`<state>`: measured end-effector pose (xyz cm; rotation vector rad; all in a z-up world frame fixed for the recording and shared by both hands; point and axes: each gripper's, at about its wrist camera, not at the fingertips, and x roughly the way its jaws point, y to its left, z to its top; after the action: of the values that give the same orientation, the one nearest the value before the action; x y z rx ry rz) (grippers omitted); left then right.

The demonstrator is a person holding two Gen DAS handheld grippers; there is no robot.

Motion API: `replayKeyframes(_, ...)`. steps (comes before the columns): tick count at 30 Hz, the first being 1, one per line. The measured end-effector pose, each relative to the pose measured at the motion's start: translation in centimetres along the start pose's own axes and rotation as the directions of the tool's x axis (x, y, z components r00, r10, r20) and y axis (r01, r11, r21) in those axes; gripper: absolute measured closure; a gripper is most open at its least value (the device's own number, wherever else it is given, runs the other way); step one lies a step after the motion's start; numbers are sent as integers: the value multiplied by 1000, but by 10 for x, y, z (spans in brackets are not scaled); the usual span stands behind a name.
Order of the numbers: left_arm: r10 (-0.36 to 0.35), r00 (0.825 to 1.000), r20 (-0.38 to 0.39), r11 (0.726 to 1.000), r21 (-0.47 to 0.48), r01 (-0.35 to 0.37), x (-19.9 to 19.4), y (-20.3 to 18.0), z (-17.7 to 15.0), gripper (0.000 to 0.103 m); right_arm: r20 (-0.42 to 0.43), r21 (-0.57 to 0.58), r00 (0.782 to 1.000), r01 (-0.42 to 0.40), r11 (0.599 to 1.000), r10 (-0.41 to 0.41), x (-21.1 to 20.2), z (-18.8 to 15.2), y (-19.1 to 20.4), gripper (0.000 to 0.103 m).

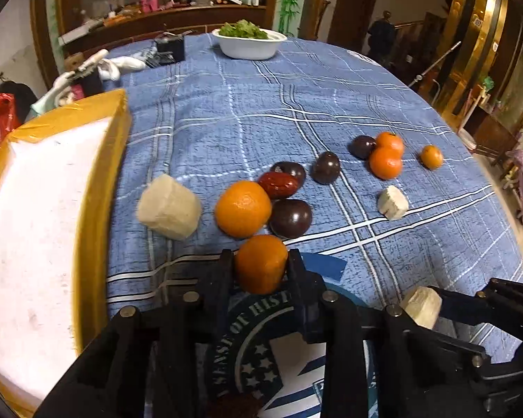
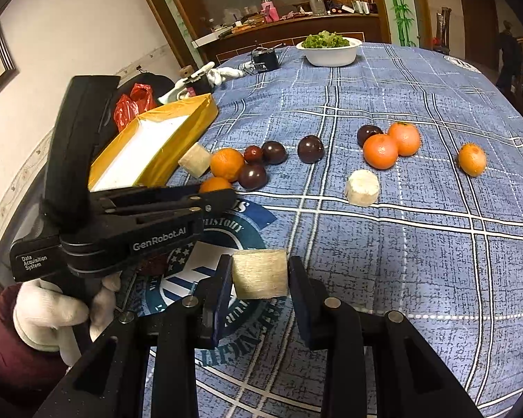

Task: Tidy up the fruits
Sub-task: 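Lower the orange into the white tray with the left tool while the right tool drops the cube there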

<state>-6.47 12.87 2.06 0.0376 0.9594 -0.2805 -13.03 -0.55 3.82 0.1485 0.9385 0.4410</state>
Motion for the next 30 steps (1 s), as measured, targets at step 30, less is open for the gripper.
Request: replayKeyframes(30,202,967,158,846,-526,-91,-119,221,-67,42,-107,-183,970,-234,955,217,103,58,188,42)
